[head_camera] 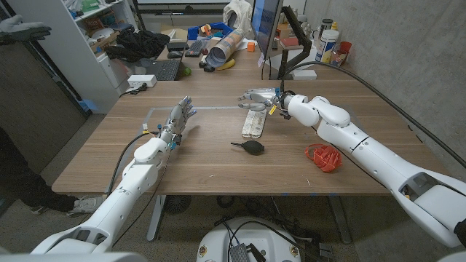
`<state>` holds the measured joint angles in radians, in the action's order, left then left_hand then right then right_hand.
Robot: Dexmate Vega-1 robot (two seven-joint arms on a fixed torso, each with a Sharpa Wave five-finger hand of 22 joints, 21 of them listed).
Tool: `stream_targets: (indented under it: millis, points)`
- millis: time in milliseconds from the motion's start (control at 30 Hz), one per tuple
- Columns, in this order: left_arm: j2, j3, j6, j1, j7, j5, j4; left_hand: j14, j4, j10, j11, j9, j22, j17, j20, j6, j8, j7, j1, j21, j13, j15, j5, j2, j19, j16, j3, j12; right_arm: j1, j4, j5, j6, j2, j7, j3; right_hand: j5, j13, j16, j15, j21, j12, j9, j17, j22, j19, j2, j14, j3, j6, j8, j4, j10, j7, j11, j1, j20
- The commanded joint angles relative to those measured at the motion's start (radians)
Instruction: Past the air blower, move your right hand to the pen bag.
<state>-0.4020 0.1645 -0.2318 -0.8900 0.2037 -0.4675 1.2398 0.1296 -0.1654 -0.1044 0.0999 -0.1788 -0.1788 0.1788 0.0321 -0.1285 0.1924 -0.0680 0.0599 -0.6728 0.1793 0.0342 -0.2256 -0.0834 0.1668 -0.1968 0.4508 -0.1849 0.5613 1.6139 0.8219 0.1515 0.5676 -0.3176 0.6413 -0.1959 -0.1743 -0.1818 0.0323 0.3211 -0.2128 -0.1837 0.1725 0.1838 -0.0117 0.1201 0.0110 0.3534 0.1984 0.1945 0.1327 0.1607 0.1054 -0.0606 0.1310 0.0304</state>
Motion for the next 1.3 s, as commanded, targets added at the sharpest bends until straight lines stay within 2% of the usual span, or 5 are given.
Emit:
stream_targets:
  millis: [33, 1300]
  points:
    - [-0.002, -0.001, 0.002, 0.001, 0.002, 0.001, -0.002, -0.001, -0.003, 0.008, 0.007, -0.006, -0.005, 0.002, 0.058, 0.002, -0.002, -0.001, 0.001, 0.003, 0.001, 0.032, -0.004, -0.063, 0.000, -0.002, -0.001, -0.005, -0.006, -0.007, 0.004, -0.001, -0.003, -0.007, 0.007, 0.000, -0.005, -0.005, 0.060, -0.001, 0.005, -0.002, 0.003, 0.002, -0.007, 0.055, 0.008, 0.004, 0.010, -0.004, 0.004, 0.007, -0.001, -0.004, -0.004, 0.103]
    - [-0.004, 0.003, 0.010, -0.011, -0.013, 0.010, 0.024, -0.002, -0.004, 0.011, 0.007, -0.006, -0.005, 0.002, 0.057, 0.003, -0.002, -0.001, -0.001, 0.009, 0.001, 0.031, -0.004, -0.064, -0.004, -0.001, 0.000, -0.004, 0.002, -0.001, 0.006, -0.002, 0.009, -0.032, 0.012, -0.001, -0.005, -0.006, 0.060, -0.006, 0.004, -0.002, 0.003, 0.002, -0.011, 0.055, 0.015, 0.004, 0.014, -0.003, 0.005, 0.014, -0.001, -0.004, -0.004, 0.101]
